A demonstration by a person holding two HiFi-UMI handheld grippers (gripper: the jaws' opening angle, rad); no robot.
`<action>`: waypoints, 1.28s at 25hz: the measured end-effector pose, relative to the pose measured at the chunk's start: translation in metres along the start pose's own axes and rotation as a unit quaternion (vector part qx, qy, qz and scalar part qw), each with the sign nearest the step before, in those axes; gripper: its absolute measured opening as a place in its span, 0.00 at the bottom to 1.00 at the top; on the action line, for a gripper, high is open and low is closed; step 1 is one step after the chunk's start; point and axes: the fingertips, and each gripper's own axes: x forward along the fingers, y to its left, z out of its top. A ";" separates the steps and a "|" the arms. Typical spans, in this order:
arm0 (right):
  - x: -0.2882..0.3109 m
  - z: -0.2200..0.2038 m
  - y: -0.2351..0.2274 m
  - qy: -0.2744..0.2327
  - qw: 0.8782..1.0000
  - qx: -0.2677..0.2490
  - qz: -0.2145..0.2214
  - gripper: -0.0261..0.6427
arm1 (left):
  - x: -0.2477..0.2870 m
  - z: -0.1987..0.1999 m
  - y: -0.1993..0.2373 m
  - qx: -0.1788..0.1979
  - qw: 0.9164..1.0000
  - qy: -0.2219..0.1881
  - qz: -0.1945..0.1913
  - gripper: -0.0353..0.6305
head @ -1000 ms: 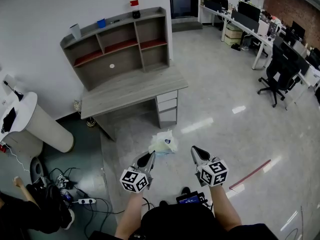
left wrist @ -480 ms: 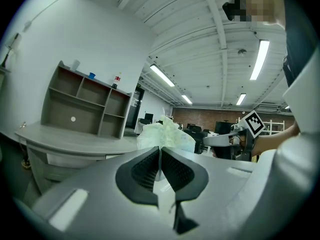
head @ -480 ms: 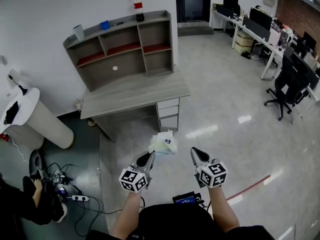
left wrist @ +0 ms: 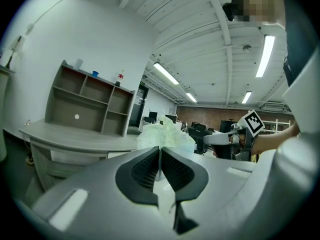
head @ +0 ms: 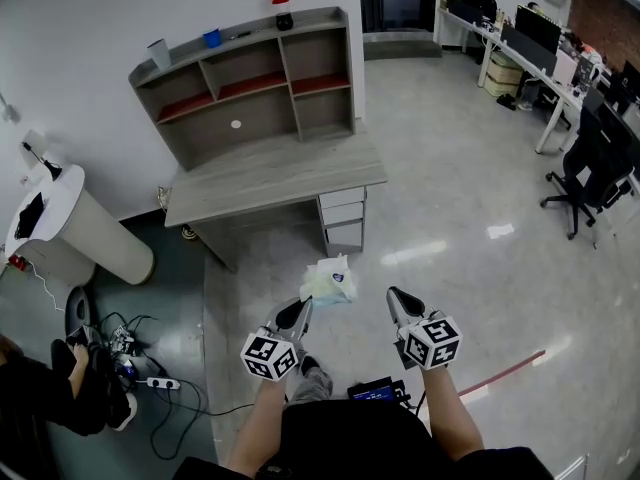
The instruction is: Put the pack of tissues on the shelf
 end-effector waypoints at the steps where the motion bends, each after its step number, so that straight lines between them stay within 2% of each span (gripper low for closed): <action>1: 0.001 -0.001 -0.001 0.001 1.000 0.001 -0.001 0.04 | 0.002 -0.001 0.000 -0.001 1.000 0.001 -0.001 0.07; 15: 0.034 0.004 -0.029 0.016 0.999 -0.004 -0.034 0.04 | 0.044 -0.007 0.041 -0.024 1.000 0.004 -0.012 0.07; 32: 0.150 0.036 -0.043 0.014 0.998 -0.003 -0.058 0.04 | 0.113 0.030 0.146 -0.017 0.999 0.011 -0.043 0.07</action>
